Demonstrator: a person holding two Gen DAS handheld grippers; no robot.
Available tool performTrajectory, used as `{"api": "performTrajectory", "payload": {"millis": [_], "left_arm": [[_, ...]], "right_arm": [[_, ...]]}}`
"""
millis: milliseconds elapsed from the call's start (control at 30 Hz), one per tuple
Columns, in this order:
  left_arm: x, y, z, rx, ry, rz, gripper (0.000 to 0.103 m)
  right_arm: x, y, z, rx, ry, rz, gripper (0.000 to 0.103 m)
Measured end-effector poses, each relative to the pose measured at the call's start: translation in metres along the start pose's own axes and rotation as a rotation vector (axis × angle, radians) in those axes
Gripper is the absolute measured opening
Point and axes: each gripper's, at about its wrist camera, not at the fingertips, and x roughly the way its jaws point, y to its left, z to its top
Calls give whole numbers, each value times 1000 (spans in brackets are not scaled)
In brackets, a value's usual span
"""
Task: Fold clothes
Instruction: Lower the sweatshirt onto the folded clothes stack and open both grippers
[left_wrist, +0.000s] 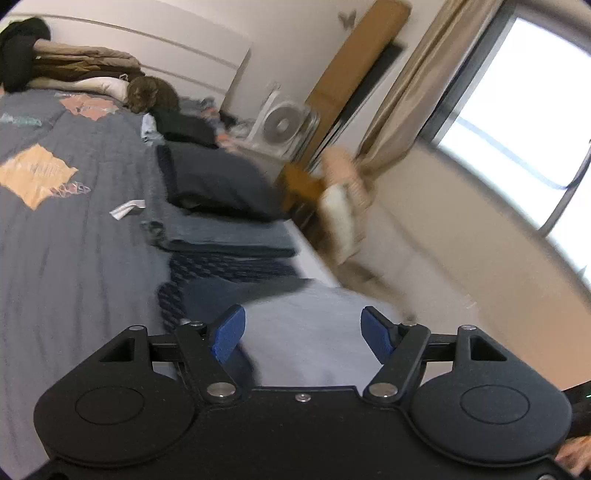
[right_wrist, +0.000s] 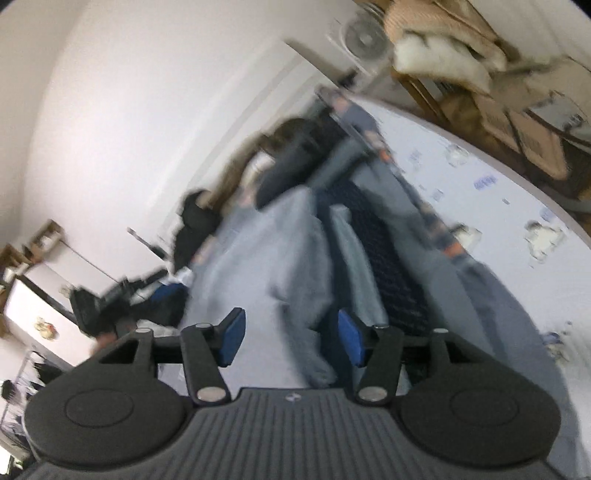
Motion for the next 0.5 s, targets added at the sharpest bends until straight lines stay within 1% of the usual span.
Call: {"api": "performTrajectory", "payload": {"millis": [100, 200, 267, 333, 400, 500], "left_arm": [[-26, -19, -27, -70, -59, -91, 68], [-40, -36, -58, -156, -54, -187, 68], [-43, -47, -78, -175, -33, -221, 68], [-39, -55, -94, -180, -7, -227, 68], [-34, -59, -109, -204, 21, -217, 68], [-32, -68, -127, -232, 31, -185, 68]], "right_arm": [[10, 11, -7, 1, 15, 47, 59], [20, 22, -14, 3, 31, 95, 60], [26, 29, -19, -16, 43, 114, 60], [33, 33, -23, -37, 54, 115, 60], [38, 31, -25, -43, 67, 100, 60], [37, 26, -31, -28, 93, 30, 60]]}}
